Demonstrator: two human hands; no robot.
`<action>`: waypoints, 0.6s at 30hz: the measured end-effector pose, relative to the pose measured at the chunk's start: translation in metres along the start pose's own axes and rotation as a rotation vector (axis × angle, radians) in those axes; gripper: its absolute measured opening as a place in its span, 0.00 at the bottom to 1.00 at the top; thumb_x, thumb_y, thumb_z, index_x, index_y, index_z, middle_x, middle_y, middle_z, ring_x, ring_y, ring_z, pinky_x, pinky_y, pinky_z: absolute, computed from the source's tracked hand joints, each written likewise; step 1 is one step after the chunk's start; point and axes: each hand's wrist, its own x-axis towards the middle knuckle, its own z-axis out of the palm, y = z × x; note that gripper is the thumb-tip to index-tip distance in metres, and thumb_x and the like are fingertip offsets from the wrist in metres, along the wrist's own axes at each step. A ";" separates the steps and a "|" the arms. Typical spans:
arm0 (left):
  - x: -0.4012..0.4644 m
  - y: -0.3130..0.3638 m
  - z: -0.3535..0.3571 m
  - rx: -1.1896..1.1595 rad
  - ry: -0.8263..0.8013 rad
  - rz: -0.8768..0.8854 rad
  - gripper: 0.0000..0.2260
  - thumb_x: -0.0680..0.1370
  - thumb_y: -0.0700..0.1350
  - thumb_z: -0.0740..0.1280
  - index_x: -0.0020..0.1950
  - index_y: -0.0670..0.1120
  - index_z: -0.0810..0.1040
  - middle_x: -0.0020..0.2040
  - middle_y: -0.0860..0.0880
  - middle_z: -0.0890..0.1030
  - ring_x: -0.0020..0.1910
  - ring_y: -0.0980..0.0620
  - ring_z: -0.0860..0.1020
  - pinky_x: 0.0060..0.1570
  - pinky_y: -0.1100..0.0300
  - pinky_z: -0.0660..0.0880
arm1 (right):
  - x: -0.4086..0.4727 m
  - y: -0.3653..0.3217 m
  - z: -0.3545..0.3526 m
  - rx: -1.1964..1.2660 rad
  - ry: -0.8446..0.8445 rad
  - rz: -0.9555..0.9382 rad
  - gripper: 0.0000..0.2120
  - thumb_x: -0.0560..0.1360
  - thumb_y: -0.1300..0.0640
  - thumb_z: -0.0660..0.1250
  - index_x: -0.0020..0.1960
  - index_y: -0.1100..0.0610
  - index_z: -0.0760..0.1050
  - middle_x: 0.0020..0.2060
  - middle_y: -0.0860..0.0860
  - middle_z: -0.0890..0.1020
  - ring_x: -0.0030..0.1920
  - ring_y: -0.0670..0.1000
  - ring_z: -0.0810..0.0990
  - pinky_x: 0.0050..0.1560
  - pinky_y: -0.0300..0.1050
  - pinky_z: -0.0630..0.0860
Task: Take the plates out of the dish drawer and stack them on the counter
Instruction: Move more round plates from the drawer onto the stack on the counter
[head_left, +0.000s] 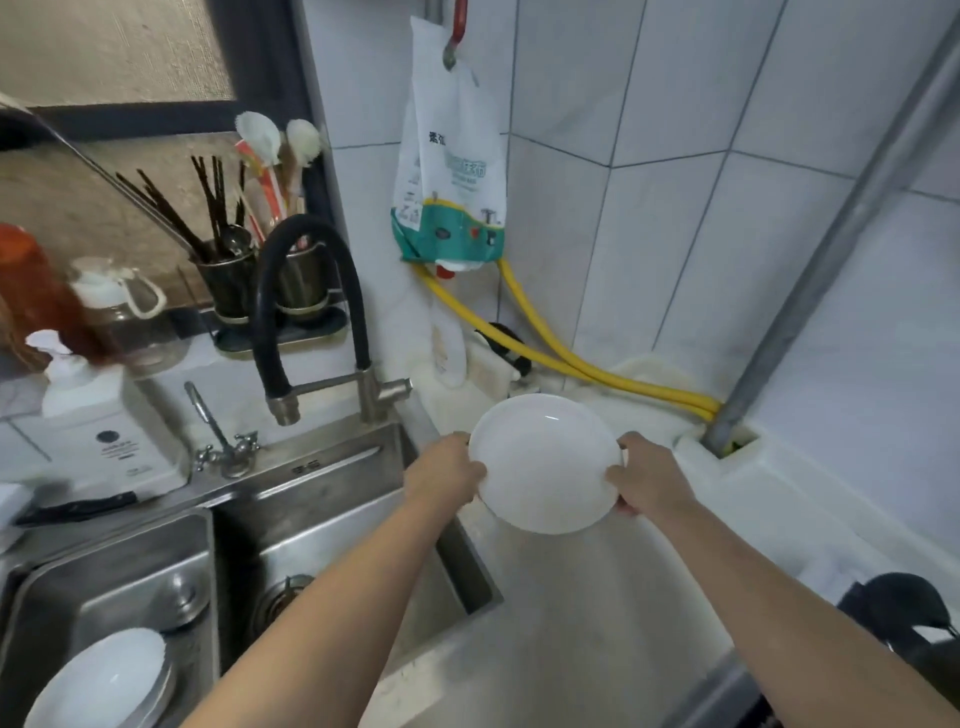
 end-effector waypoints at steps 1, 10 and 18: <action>0.007 0.003 0.004 -0.004 0.000 -0.001 0.16 0.74 0.44 0.62 0.61 0.51 0.76 0.48 0.47 0.84 0.48 0.47 0.82 0.52 0.50 0.79 | 0.007 0.004 0.001 -0.003 0.011 0.009 0.11 0.71 0.65 0.61 0.52 0.59 0.72 0.43 0.60 0.80 0.37 0.62 0.83 0.34 0.57 0.83; 0.063 0.014 0.042 0.005 0.005 -0.009 0.15 0.74 0.45 0.62 0.60 0.50 0.75 0.49 0.47 0.83 0.49 0.47 0.81 0.49 0.53 0.78 | 0.062 0.036 0.015 -0.013 0.065 0.066 0.12 0.71 0.64 0.61 0.54 0.59 0.71 0.40 0.56 0.78 0.37 0.61 0.84 0.40 0.60 0.83; 0.090 0.017 0.065 0.015 -0.027 -0.032 0.14 0.74 0.45 0.61 0.60 0.52 0.75 0.50 0.47 0.83 0.51 0.47 0.80 0.49 0.55 0.76 | 0.093 0.054 0.022 -0.061 0.077 0.086 0.14 0.72 0.63 0.60 0.56 0.57 0.71 0.38 0.55 0.81 0.33 0.58 0.84 0.43 0.58 0.83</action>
